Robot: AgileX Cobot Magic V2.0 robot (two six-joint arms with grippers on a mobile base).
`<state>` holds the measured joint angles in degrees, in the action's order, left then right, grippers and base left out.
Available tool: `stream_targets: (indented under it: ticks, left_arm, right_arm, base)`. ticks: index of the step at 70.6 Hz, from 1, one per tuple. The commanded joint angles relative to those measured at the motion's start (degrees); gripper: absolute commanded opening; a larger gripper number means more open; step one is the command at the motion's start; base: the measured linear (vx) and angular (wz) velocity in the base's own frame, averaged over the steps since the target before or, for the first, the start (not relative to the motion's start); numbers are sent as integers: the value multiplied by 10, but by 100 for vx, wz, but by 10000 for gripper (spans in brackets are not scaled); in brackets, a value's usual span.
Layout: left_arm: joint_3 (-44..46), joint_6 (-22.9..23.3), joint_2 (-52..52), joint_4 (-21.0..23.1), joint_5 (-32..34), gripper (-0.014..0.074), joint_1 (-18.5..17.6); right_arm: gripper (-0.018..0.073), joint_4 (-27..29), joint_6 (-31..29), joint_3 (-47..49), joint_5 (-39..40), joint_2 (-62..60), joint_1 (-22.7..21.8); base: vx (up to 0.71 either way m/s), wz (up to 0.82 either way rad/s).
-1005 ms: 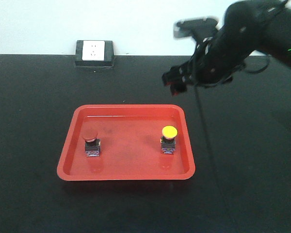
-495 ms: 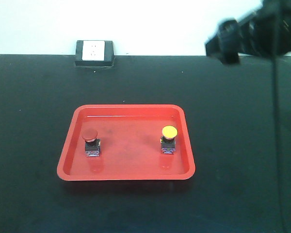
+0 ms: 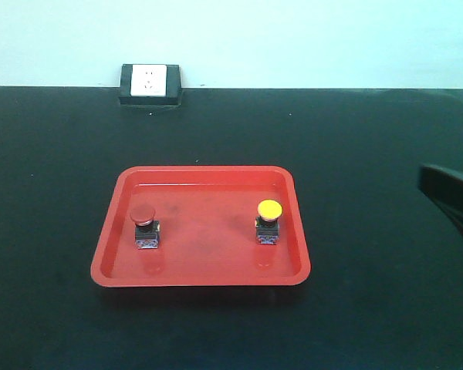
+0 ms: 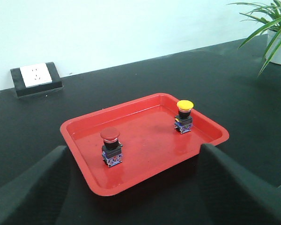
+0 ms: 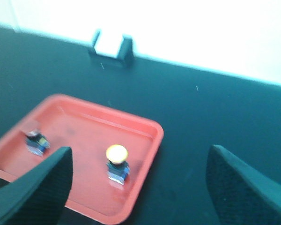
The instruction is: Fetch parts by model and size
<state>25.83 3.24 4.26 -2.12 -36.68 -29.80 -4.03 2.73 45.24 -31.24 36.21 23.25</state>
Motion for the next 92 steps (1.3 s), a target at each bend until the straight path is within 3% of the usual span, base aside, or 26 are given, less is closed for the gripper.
stream_targets:
  ticks: [1,17,35,42,47,53,59,68,92]
  left_arm:
    - [14,2,8,3,51,540,-4]
    - [14,2,8,4,54,540,-4]
    - [14,2,11,4,54,539,-4]
    - [14,2,11,4,52,490,-4]
    - [14,2,11,4,54,385,-4]
    - [14,2,11,4,56,198,-4]
    - [14,2,11,4,58,-13,-4]
    - [14,1,11,3,70,-9,-4]
    - [14,1,11,4,71,-8,-4]
  right_arm:
    - [560,10,-11,-30,61,-71,0]
    - [560,10,-47,-143,86,-223,0]
    - [560,12,-47,-233,158,-278,0]
    - [560,14,-47,-245,186,-278,0]
    - [546,12,-47,-245,195,-278,0]
    - [476,12,-47,-245,210,-278,0]
    - [319,12,-47,-245,217,-278,0]
    - [-20,11,-47,-245,217,-278,0]
    - [-10,12,-47,-245,196,-278,0]
  base:
    - [0,0]
    - [0,0]
    - [0,0]
    - [0,0]
    - [0,0]
    - [0,0]
    - [0,0]
    - [0,0]
    - [0,0]
